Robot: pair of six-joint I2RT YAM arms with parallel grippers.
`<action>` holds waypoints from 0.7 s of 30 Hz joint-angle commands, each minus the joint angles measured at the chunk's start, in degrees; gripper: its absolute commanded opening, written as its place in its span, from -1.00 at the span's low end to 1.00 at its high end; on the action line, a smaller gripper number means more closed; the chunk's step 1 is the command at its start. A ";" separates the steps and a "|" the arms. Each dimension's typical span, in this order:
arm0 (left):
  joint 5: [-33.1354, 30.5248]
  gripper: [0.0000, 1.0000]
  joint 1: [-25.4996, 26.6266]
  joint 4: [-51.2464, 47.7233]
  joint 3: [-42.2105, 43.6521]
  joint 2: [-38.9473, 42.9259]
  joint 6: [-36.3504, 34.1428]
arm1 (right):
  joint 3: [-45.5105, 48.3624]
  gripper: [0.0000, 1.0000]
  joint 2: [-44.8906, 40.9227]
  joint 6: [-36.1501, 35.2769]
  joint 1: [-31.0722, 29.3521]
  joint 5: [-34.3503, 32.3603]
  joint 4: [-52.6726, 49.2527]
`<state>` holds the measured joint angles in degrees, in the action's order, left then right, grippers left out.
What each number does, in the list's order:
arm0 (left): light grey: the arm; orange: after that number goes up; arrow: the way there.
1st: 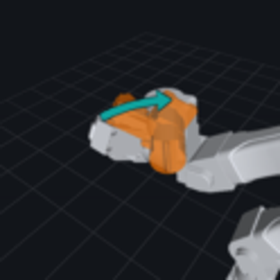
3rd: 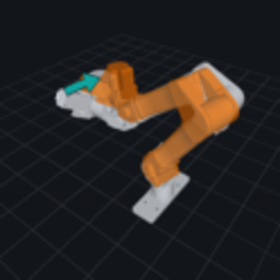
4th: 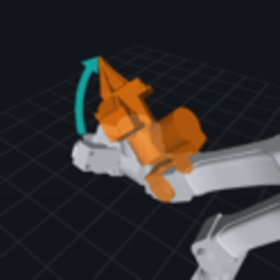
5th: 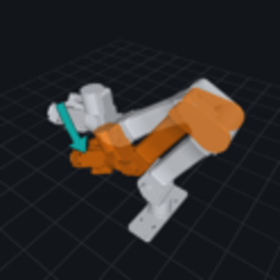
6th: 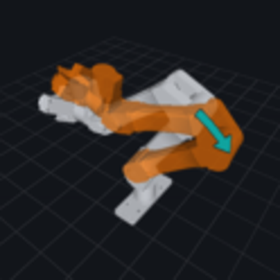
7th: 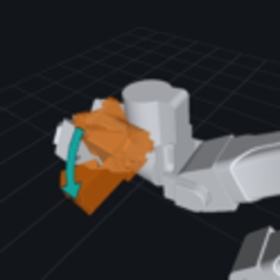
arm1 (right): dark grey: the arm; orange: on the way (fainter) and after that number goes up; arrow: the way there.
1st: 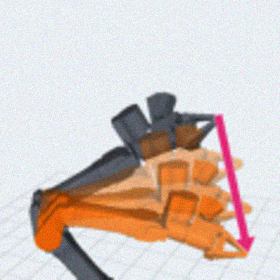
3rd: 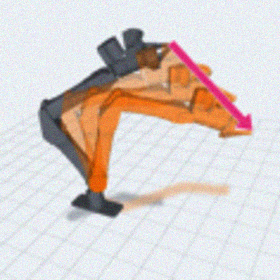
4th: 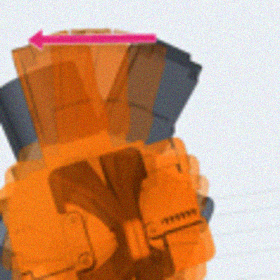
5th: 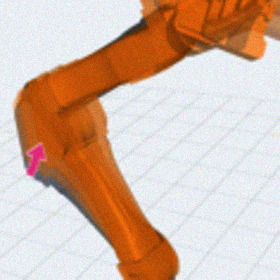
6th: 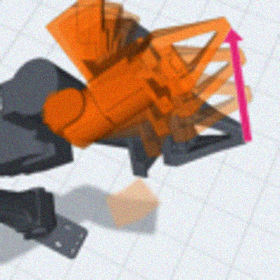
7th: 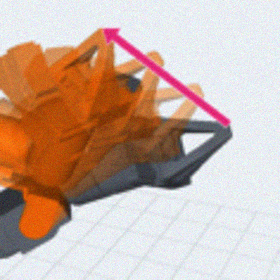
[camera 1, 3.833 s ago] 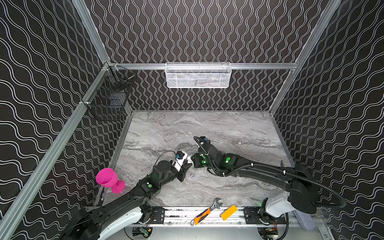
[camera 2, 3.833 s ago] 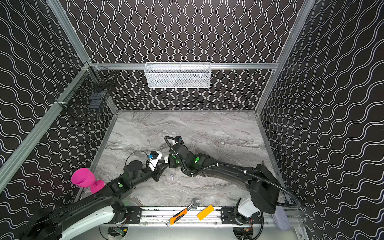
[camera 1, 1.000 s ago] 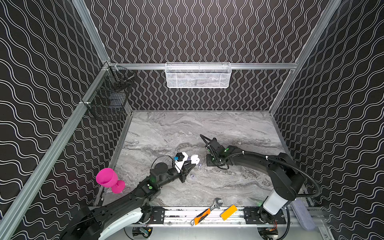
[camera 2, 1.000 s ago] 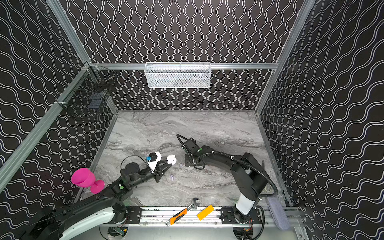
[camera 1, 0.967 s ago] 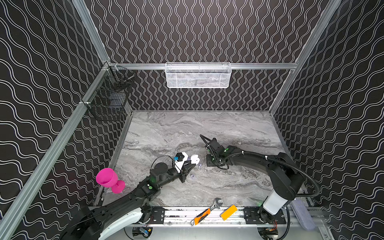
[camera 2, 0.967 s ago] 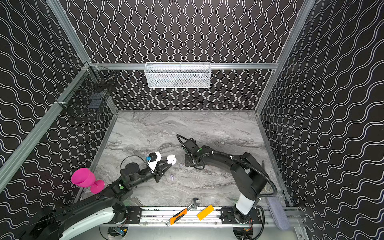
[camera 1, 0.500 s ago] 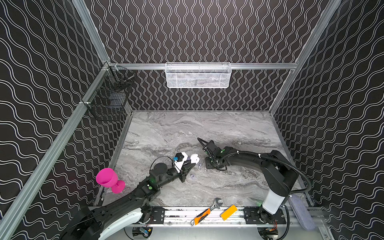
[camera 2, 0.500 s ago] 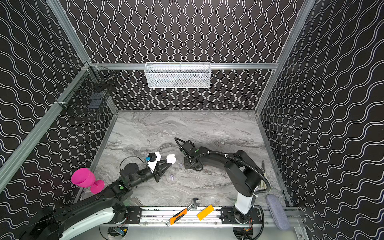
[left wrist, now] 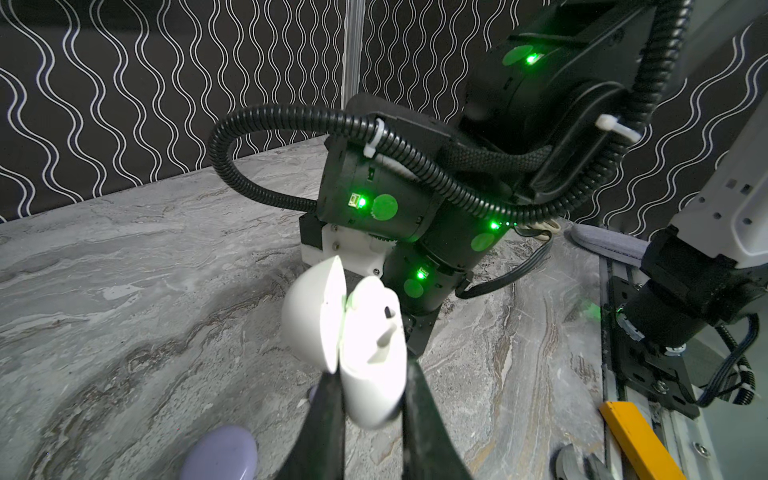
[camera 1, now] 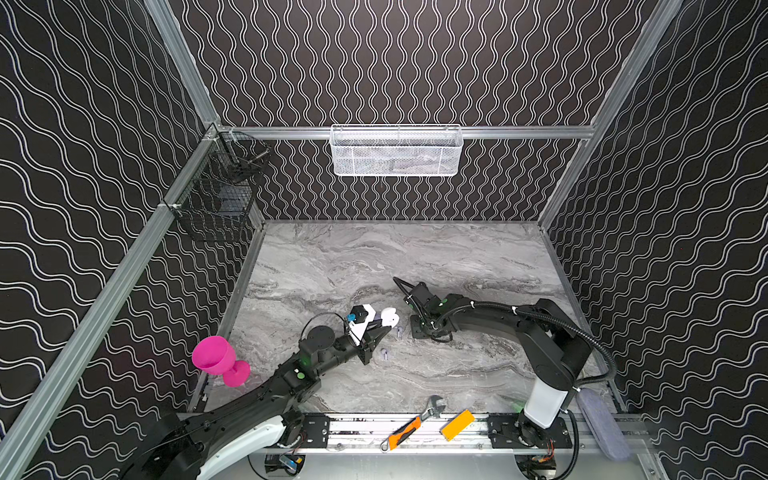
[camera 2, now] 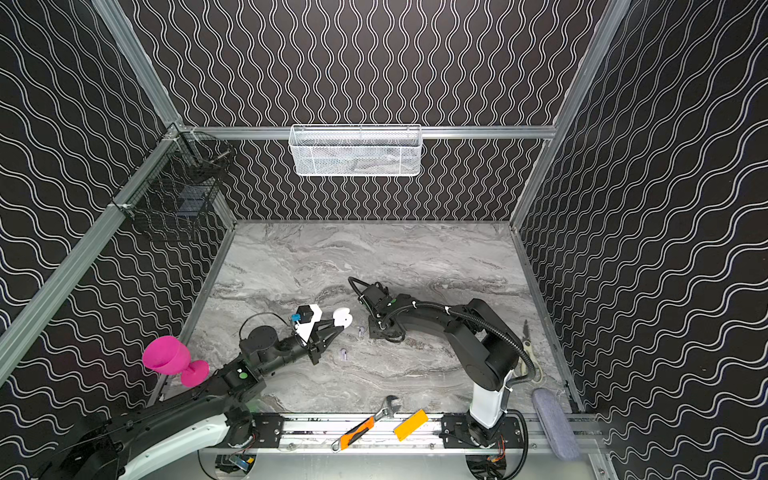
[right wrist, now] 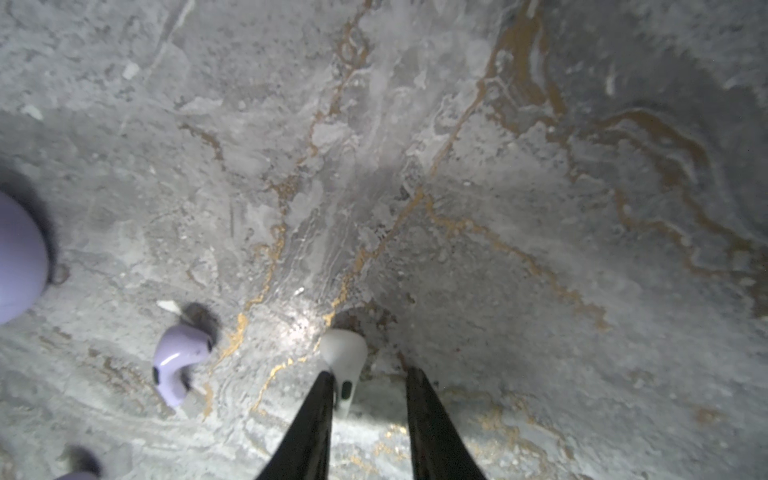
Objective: Insert the wireless bluetooth earbuds into the charging case
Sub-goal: 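Move the open right gripper back over the remaining white earbud, then lower the right gripper and close it on the white earbud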
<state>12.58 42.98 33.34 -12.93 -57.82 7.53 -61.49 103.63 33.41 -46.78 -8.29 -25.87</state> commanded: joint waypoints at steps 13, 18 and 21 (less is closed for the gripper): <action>-0.30 -0.97 0.02 1.81 -0.04 -0.27 -0.49 | -2.17 -0.35 -2.62 -0.28 -0.23 0.81 -2.21; -0.36 -0.97 0.00 1.64 0.00 0.14 -0.44 | -4.11 -0.35 -0.41 -0.64 -0.15 0.30 -3.68; -0.54 -0.97 0.00 1.38 0.10 0.58 -0.40 | -4.81 -0.35 0.68 -0.56 -0.19 -0.29 -4.26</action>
<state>12.40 42.98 33.32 -12.93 -57.56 7.53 -65.41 103.59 32.40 -46.87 -7.66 -27.73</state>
